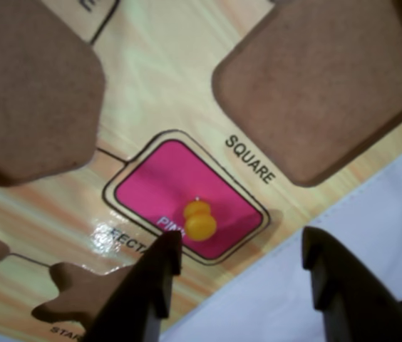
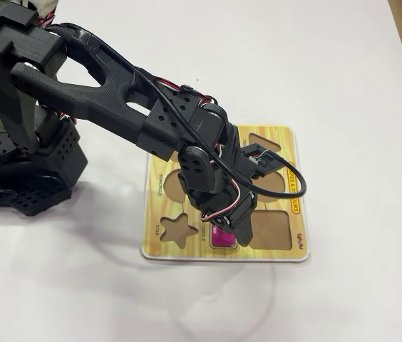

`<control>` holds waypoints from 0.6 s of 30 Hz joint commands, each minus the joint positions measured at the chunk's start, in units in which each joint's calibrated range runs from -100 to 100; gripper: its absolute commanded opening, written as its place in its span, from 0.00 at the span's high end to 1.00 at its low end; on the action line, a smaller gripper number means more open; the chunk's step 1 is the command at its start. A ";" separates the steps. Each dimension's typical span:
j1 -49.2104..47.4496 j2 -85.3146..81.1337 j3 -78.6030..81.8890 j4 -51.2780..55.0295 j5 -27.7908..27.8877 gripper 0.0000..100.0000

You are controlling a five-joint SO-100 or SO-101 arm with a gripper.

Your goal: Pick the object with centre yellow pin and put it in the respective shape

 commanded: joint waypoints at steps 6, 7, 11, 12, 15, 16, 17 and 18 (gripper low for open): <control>-0.16 -4.49 -1.08 0.27 -2.07 0.80; -0.16 -6.33 0.54 -0.16 -3.69 0.80; -0.46 -12.78 6.83 -0.51 -10.28 0.80; -0.65 -14.03 7.91 -0.51 -11.53 0.80; -0.75 -18.05 10.97 -0.51 -14.62 0.80; -0.75 -19.89 12.05 -0.51 -15.61 0.80; -0.75 -21.40 13.04 -0.51 -16.45 0.80; -0.75 -22.82 13.94 -0.51 -17.18 0.80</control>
